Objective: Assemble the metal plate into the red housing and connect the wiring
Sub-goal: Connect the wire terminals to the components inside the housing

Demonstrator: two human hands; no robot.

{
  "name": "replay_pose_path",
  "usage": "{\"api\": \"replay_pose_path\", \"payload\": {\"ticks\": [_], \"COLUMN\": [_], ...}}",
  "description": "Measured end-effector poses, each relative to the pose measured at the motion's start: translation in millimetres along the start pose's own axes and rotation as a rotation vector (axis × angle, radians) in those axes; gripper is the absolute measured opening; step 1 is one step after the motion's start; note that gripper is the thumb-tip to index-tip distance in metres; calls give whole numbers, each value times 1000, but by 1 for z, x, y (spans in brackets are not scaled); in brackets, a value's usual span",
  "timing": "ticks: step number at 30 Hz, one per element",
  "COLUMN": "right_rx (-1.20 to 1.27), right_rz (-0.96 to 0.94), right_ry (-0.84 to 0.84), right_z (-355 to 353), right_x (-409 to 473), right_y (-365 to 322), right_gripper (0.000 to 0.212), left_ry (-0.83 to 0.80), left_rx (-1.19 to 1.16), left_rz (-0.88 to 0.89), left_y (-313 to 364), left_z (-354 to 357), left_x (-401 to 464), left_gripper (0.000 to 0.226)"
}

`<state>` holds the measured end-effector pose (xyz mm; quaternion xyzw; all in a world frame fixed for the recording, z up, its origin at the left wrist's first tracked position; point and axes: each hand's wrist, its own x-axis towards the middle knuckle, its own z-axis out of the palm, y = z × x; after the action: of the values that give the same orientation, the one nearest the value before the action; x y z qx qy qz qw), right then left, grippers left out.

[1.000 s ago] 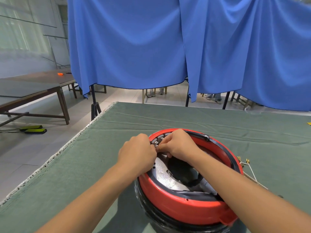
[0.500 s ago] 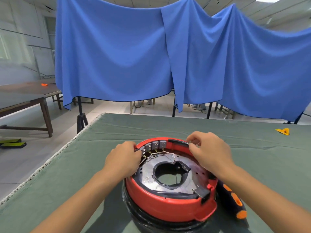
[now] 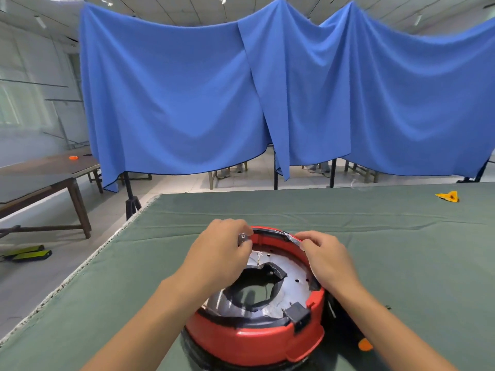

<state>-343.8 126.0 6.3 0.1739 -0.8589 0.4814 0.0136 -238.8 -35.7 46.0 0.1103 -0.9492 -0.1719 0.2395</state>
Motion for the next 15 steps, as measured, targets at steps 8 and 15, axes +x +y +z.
{"api": "replay_pose_path", "payload": {"ticks": [8,15], "right_rx": [-34,32], "right_rz": [-62,-160], "right_ry": [-83,-146], "right_z": [-5,-4], "right_x": [6,16], "right_y": [2,2], "right_gripper": [35,31], "left_ry": [-498,-840], "left_rx": [-272,-451], "left_rz": [81,53], "left_y": [17,15], "left_z": [8,1], "left_x": [-13,-10], "left_gripper": [26,28]}}
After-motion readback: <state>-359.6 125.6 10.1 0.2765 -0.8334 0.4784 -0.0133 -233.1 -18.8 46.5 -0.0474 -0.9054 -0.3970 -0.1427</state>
